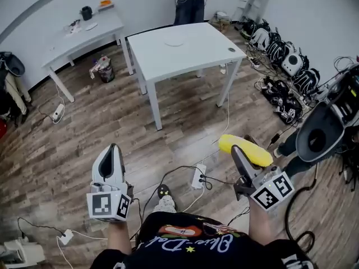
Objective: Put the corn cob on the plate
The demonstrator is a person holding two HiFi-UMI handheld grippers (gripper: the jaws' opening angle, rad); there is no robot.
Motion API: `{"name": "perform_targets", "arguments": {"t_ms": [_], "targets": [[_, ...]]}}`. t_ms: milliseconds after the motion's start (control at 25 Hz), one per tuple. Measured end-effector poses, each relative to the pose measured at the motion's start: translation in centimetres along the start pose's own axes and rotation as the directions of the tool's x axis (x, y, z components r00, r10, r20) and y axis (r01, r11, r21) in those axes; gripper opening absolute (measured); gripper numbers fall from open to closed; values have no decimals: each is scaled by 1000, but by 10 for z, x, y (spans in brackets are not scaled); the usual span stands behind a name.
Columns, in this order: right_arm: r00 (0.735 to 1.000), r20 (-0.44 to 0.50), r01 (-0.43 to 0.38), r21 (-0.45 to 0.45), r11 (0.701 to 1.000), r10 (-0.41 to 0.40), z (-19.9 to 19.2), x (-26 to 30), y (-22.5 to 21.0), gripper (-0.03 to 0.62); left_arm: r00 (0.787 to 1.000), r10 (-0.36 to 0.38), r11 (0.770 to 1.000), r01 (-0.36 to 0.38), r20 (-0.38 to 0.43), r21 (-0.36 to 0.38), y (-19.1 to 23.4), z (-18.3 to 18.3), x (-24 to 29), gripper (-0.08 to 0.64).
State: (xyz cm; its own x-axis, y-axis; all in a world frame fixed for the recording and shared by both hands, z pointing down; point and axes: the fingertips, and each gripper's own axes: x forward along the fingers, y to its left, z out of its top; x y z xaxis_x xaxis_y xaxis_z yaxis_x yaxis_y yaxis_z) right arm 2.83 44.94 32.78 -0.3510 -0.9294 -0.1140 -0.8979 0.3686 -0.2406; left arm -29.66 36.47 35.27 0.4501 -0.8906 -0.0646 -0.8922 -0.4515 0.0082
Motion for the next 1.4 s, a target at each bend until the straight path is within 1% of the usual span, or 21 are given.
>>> {"name": "perform_targets", "arguments": {"t_ms": [120, 240, 360, 440, 560, 680, 800, 920, 1000, 1080, 1200, 1280, 1400], "targets": [[1000, 1, 7, 7, 1000, -7, 6, 72, -17, 258, 999, -48, 999, 48, 0, 24, 30, 7, 60, -6], [1000, 16, 22, 18, 1000, -22, 4, 124, -35, 258, 997, -73, 996, 73, 4, 56, 54, 7, 109, -6], [999, 26, 42, 105, 994, -45, -4, 164, -61, 256, 995, -95, 993, 94, 2, 72, 70, 7, 158, -6], [998, 17, 56, 159, 986, -59, -11, 185, -79, 256, 994, -109, 991, 109, -4, 73, 78, 5, 188, -6], [996, -14, 88, 206, 975, -87, -21, 219, -117, 256, 992, -122, 990, 123, -31, 64, 83, -7, 233, -6], [996, -10, 89, 234, 968, -89, -25, 262, -164, 258, 991, -123, 989, 126, -45, 72, 85, -18, 288, -6], [998, -2, 67, 230, 971, -68, -22, 323, -221, 258, 994, -102, 992, 104, -33, 70, 93, -26, 360, -6], [1000, -16, 30, 212, 977, -27, -12, 388, -279, 258, 997, -78, 995, 80, -24, 67, 95, -31, 439, -6], [999, -46, 4, 185, 983, 5, -4, 430, -316, 258, 998, -56, 997, 57, -23, 53, 91, -31, 490, -6], [995, -96, -19, 159, 987, 35, -1, 470, -354, 256, 999, -29, 999, 29, -17, 46, 86, -30, 534, -6], [982, -172, -61, 124, 990, 82, -7, 522, -401, 256, 1000, -9, 998, 10, -21, 55, 80, -29, 581, -6], [968, -220, -98, 93, 991, 117, -14, 557, -424, 256, 1000, 6, 998, -4, -29, 58, 86, -32, 603, -6], [932, -319, -163, 53, 985, 171, -31, 613, -441, 256, 998, 42, 999, -40, -55, 37, 108, -38, 632, -6]]}}
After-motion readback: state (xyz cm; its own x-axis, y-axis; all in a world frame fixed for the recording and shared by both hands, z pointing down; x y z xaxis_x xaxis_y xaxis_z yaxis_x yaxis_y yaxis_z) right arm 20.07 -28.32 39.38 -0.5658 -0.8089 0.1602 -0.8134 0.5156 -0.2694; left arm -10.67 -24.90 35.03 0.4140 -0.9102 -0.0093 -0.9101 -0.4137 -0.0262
